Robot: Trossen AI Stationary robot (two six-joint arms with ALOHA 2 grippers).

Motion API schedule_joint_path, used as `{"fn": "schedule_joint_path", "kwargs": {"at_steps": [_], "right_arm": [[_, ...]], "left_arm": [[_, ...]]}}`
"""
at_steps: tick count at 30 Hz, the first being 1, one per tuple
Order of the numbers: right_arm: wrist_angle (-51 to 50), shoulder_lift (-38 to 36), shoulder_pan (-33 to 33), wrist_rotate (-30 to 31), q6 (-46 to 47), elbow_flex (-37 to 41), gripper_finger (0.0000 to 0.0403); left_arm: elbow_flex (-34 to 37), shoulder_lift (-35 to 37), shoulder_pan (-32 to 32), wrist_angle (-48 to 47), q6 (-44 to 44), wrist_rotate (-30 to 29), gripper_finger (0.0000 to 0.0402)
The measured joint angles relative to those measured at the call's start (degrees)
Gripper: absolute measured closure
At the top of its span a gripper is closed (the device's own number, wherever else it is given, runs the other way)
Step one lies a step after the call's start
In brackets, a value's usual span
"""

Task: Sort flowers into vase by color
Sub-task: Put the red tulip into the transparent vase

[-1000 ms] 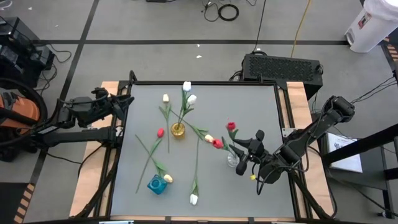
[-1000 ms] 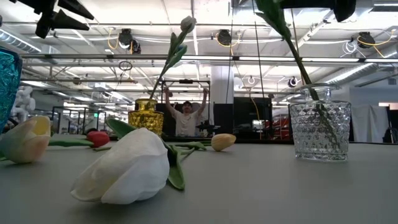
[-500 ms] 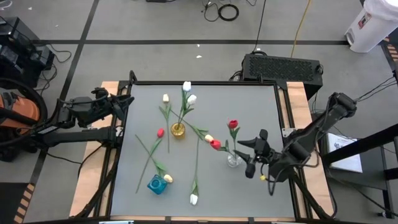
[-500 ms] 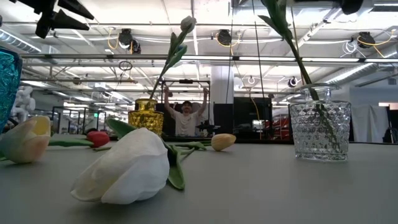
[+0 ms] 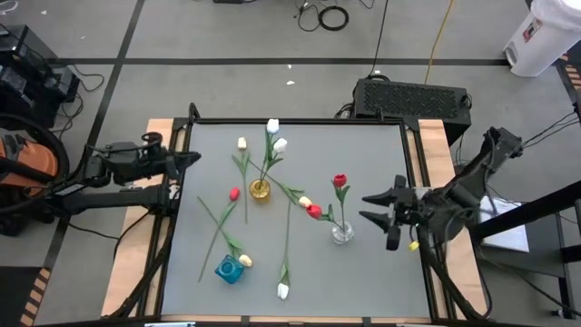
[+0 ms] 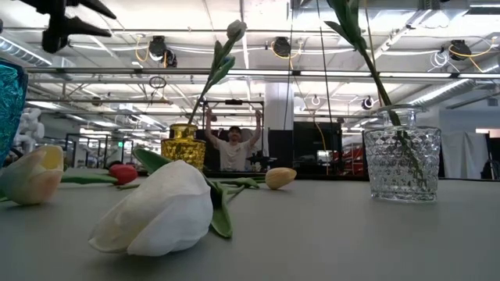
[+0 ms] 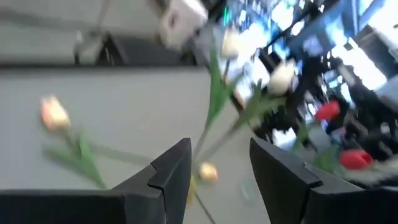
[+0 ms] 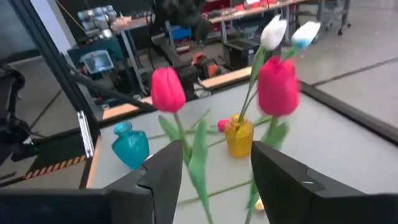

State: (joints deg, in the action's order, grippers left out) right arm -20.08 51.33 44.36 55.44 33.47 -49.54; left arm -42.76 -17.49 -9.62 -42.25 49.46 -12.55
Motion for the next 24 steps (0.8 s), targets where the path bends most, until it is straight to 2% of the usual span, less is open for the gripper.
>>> {"fn": "schedule_joint_path", "kwargs": {"at_steps": [7,12,17,22,24], "right_arm": [[0.00,-7.10,-0.02,2.74,-3.73,0.00,0.0220],[0.01,-10.12,-0.02,3.06,-4.19,0.02,0.0220],[0.01,-10.86,-0.02,3.06,-6.03,0.00,0.0220],[-0.02,-10.86,-0.02,3.04,-8.85,0.02,0.0220],[-0.04,-10.84,-0.01,3.02,-9.17,0.02,0.0220]], "left_arm": [[0.00,-3.98,0.01,-9.93,11.79,10.07,0.0230],[0.00,-8.69,0.01,-15.21,20.01,11.67,0.0230],[0.00,-15.07,0.01,-14.97,24.05,12.72,0.0230],[0.00,-23.37,1.56,-11.21,23.72,19.23,0.0230],[0.00,-26.51,3.39,-10.81,23.73,20.07,0.0230]]}}
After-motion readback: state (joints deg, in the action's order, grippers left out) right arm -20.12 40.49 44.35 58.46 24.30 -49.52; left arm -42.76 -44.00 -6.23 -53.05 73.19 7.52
